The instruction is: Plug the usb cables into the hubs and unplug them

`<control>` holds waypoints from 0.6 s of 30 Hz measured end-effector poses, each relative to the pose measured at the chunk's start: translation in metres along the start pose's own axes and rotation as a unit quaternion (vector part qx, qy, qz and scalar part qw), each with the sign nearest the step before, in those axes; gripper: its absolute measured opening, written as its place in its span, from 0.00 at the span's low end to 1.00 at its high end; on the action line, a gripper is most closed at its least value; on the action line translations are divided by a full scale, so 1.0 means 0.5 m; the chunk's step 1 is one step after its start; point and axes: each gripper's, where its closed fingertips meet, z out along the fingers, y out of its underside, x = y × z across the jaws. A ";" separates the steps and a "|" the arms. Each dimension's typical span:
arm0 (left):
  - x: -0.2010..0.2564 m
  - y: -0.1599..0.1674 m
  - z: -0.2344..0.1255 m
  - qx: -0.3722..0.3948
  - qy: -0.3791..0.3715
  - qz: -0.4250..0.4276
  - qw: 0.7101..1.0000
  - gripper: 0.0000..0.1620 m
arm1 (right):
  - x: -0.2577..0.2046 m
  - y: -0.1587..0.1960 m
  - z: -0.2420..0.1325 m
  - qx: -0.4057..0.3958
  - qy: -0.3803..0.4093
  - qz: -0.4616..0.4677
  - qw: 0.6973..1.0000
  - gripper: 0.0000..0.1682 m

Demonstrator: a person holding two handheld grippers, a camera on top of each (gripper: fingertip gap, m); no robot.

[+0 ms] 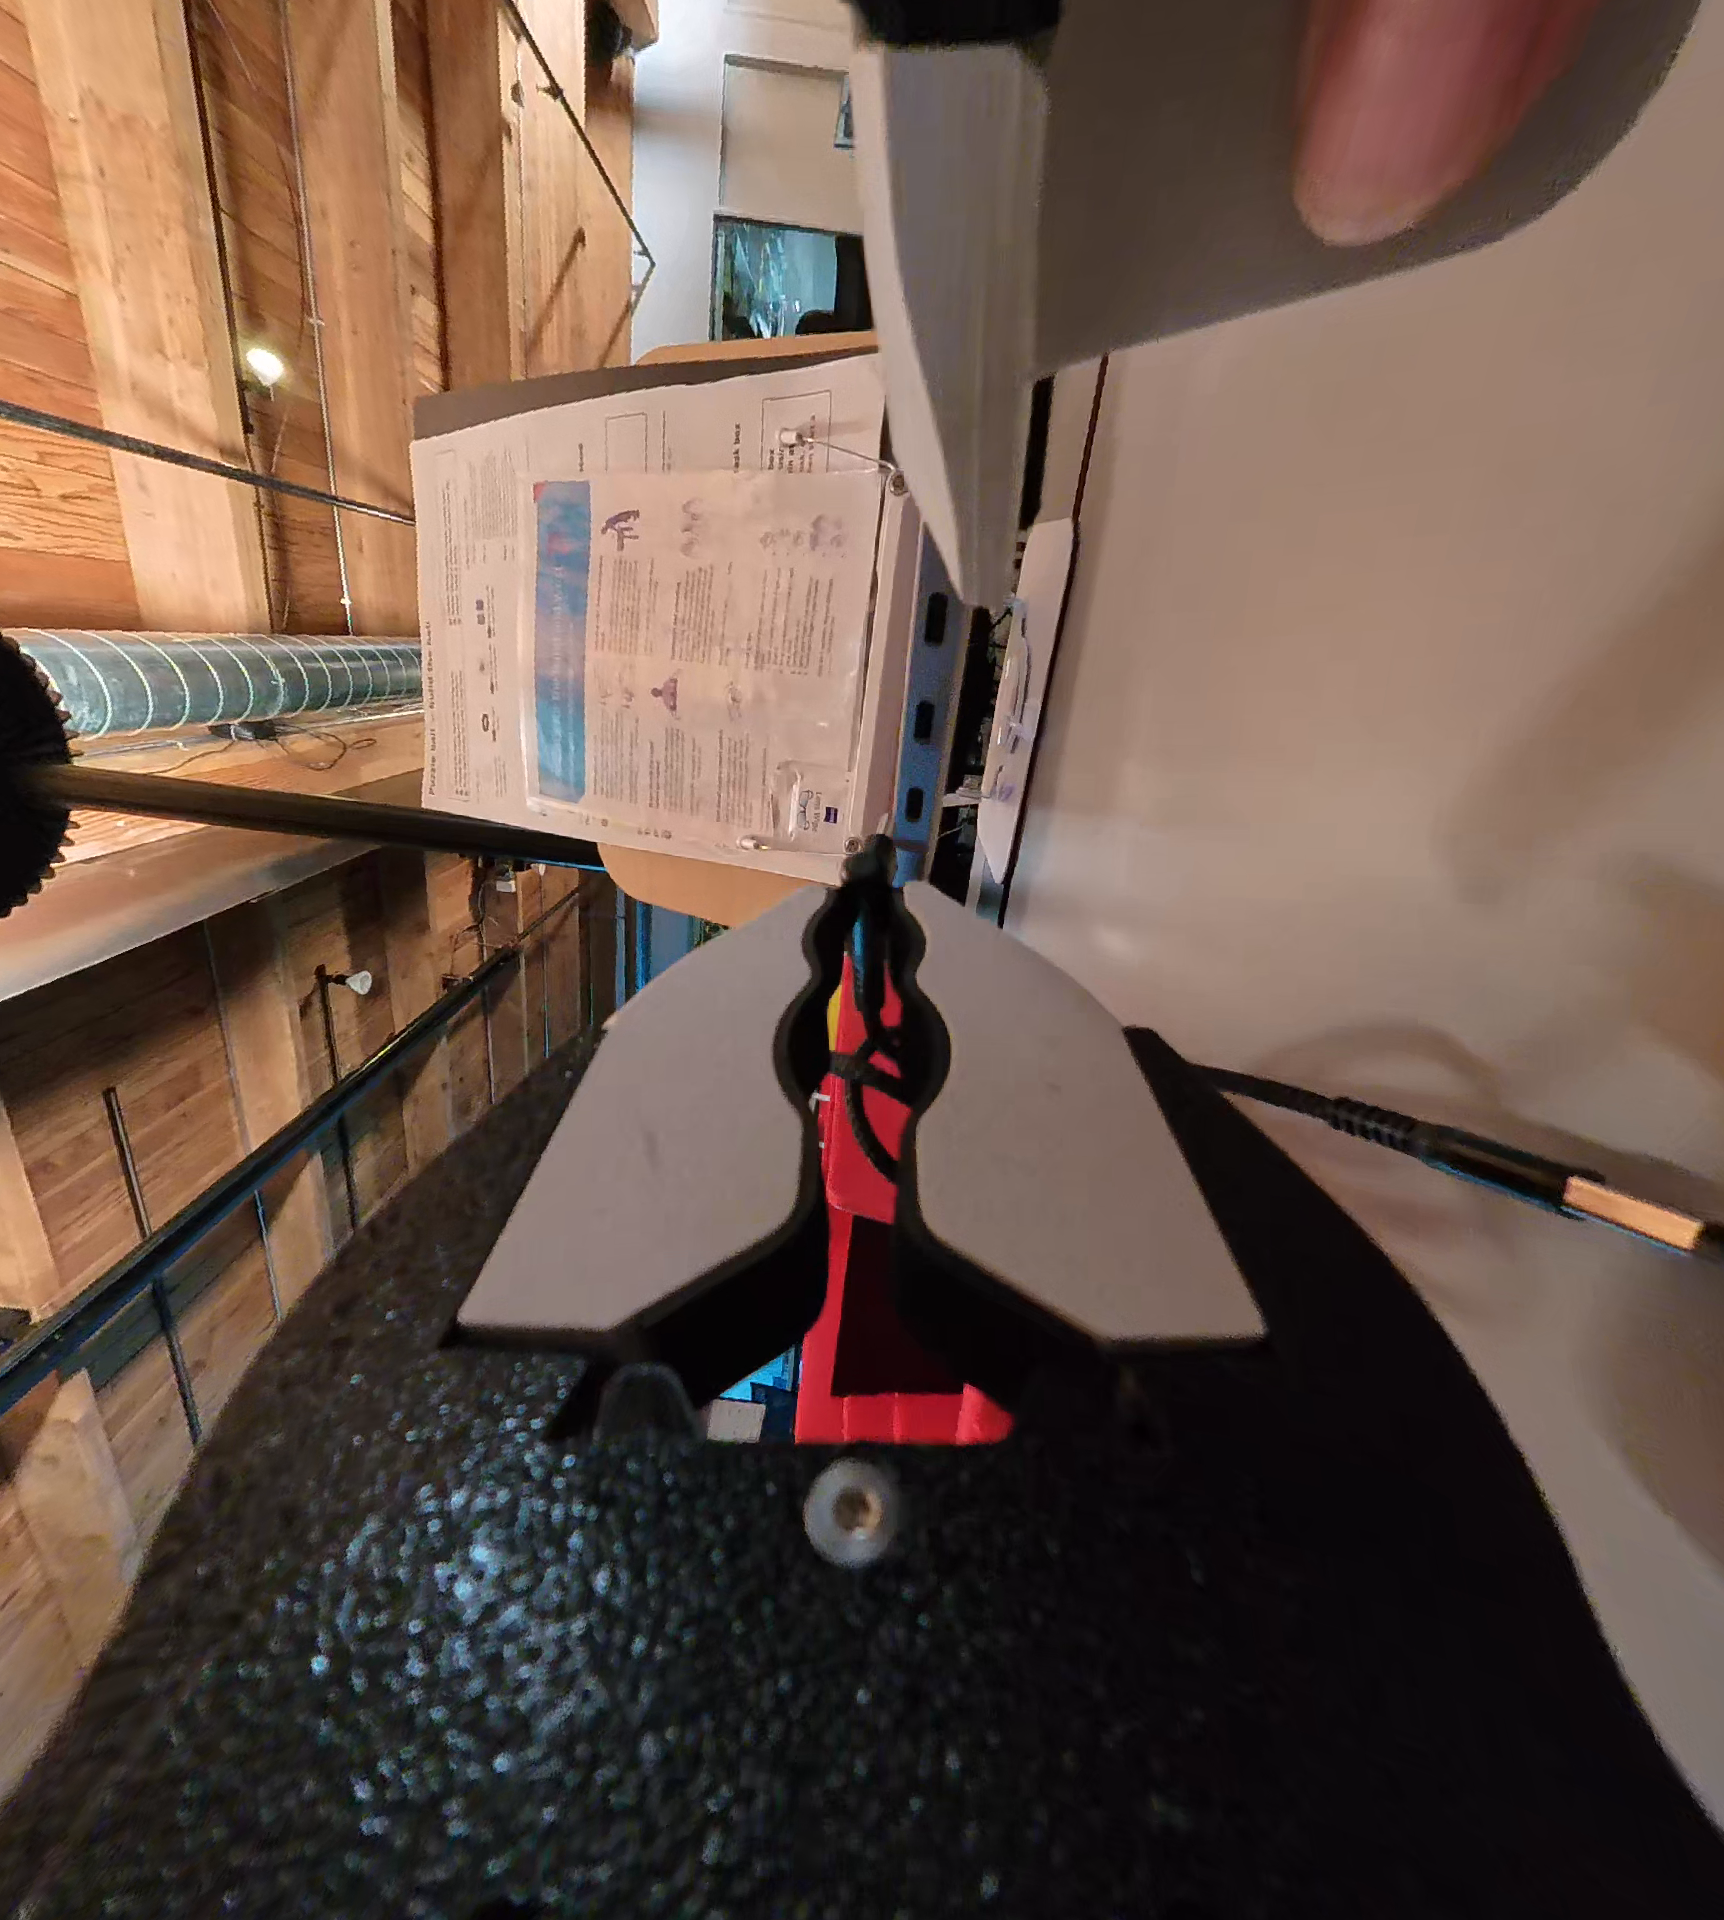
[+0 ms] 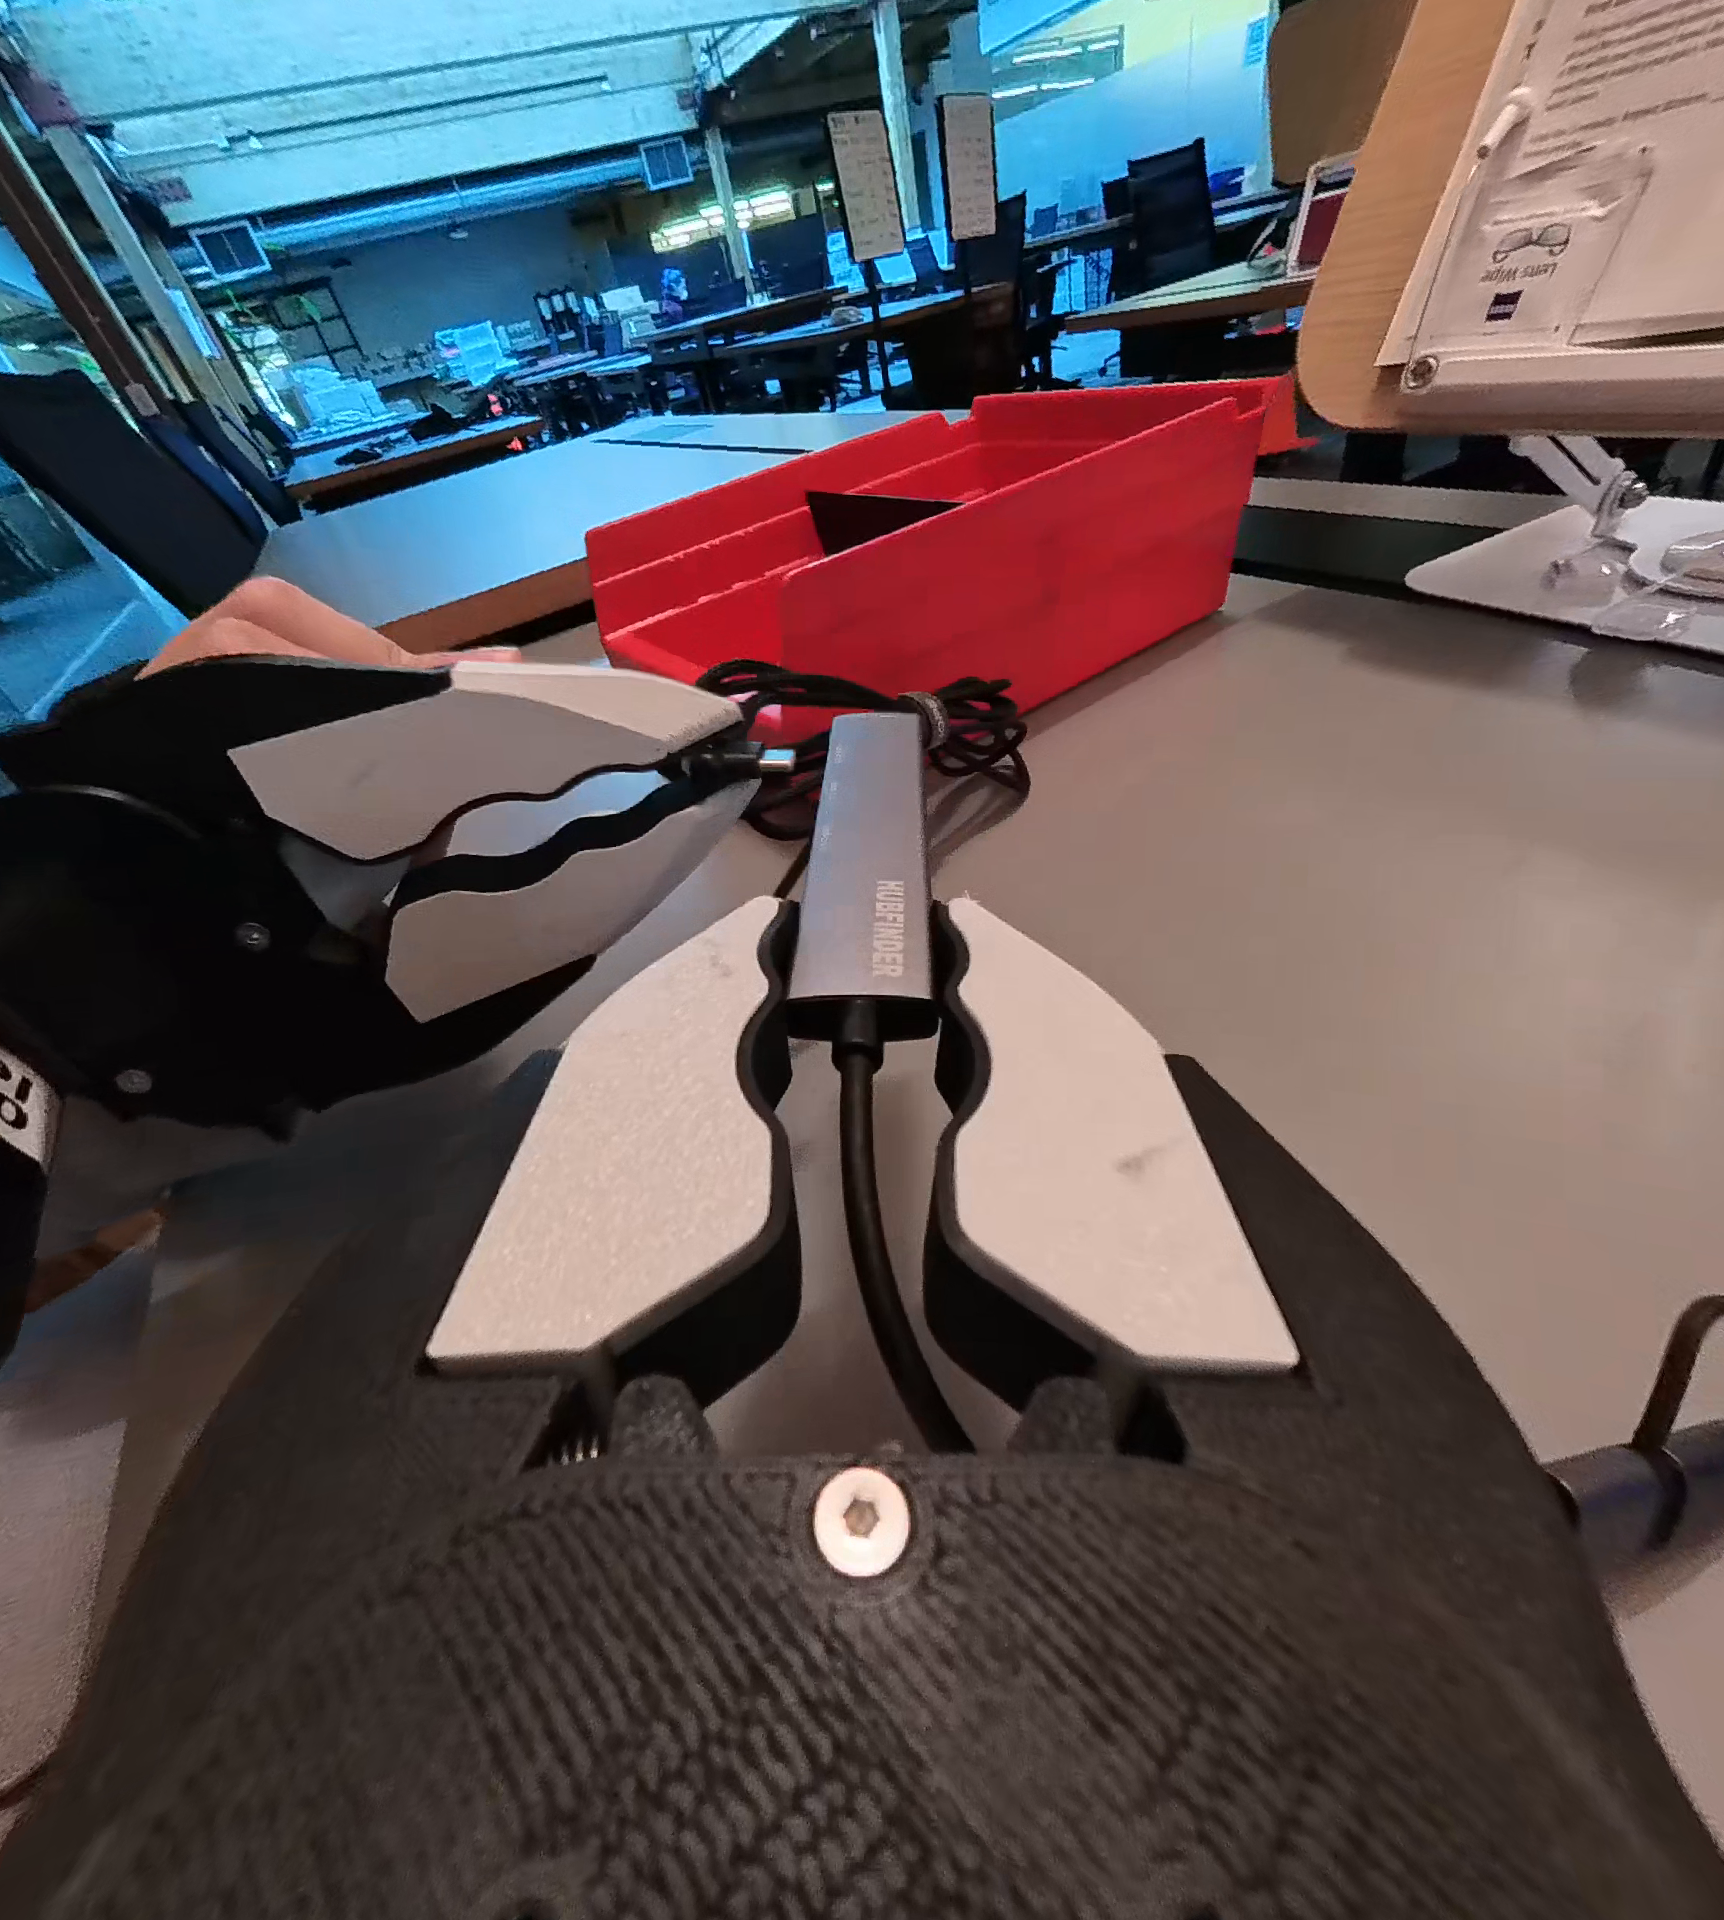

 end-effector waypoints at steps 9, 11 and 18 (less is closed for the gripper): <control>0.006 0.006 0.002 -0.013 -0.006 -0.004 1.000 0.04 | -0.011 0.003 0.004 -0.004 -0.008 -0.006 1.000 0.14; 0.008 0.008 0.004 -0.016 -0.003 0.002 1.000 0.04 | -0.011 0.005 0.005 -0.008 -0.005 -0.009 1.000 0.14; 0.017 0.009 0.004 -0.017 -0.005 0.020 1.000 0.04 | -0.010 0.010 0.008 -0.018 0.000 -0.009 1.000 0.14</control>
